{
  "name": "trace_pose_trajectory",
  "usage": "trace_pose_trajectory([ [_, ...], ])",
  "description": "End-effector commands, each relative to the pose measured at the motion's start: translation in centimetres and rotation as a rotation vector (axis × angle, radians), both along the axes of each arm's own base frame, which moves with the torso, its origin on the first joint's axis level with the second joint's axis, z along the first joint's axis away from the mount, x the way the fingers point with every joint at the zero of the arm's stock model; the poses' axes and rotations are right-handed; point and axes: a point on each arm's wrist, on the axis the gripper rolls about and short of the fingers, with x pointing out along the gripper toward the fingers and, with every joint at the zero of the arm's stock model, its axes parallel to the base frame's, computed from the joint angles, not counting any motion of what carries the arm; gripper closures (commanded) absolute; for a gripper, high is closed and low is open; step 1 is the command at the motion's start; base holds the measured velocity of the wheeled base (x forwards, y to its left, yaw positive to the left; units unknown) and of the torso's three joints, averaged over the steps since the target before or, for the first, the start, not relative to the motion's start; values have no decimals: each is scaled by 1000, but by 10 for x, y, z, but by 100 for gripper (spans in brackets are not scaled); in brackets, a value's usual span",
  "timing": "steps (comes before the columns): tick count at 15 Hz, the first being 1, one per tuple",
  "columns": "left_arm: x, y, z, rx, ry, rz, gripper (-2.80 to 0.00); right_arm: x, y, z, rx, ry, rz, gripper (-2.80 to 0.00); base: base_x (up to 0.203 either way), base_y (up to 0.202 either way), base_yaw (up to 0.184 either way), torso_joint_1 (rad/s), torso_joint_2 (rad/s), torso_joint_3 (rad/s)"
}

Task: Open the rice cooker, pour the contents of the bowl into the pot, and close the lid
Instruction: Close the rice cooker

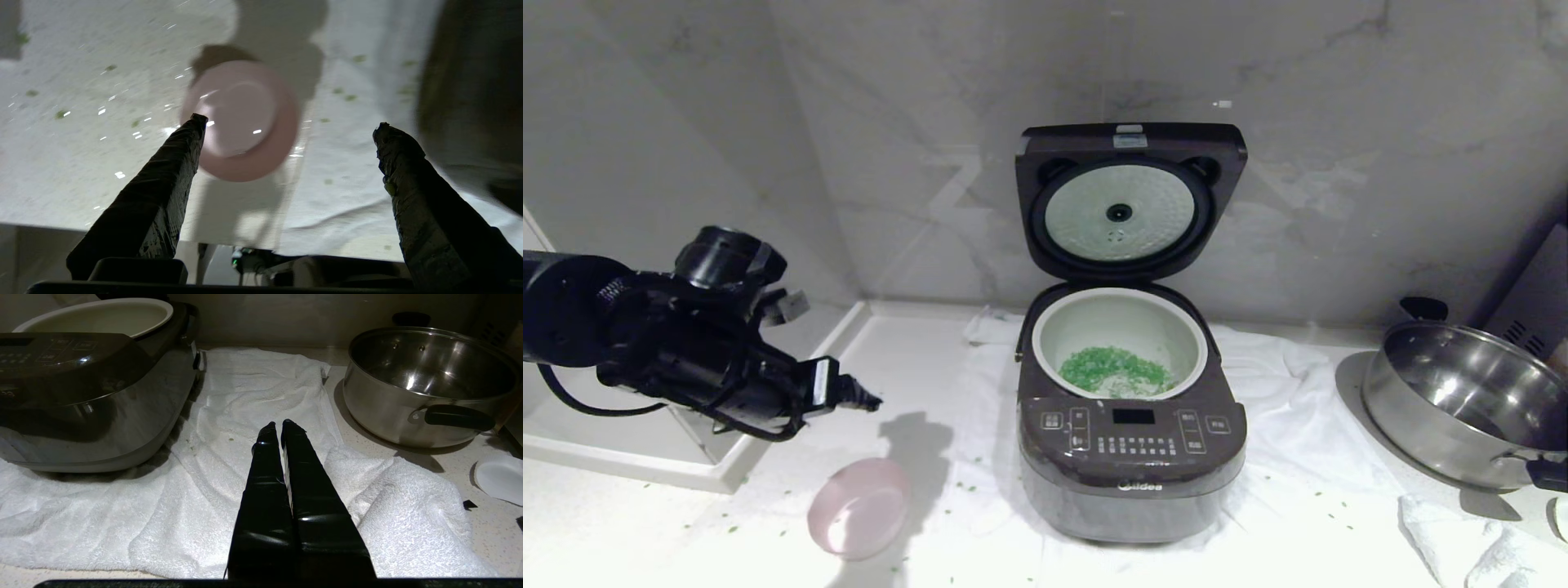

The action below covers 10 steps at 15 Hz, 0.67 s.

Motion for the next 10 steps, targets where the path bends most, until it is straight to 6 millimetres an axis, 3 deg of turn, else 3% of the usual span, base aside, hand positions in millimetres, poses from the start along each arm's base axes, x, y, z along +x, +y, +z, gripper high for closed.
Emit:
trace_pose_trajectory([
  [1,-20,-25,43,-81,-137,-51,-280,0,0,0,1,0,1,0,0,0,0,0,0,0],
  [7,-33,-67,123,-247,-388,-151,-280,0,0,0,1,0,1,0,0,0,0,0,0,0],
  [8,-36,-73,137,-274,-428,-159,0,0,0,0,1,0,1,0,0,0,0,0,0,0],
  [10,-34,-85,157,-302,-497,-149,0,0,0,0,-9,-1,1,0,0,0,0,0,0,0],
])
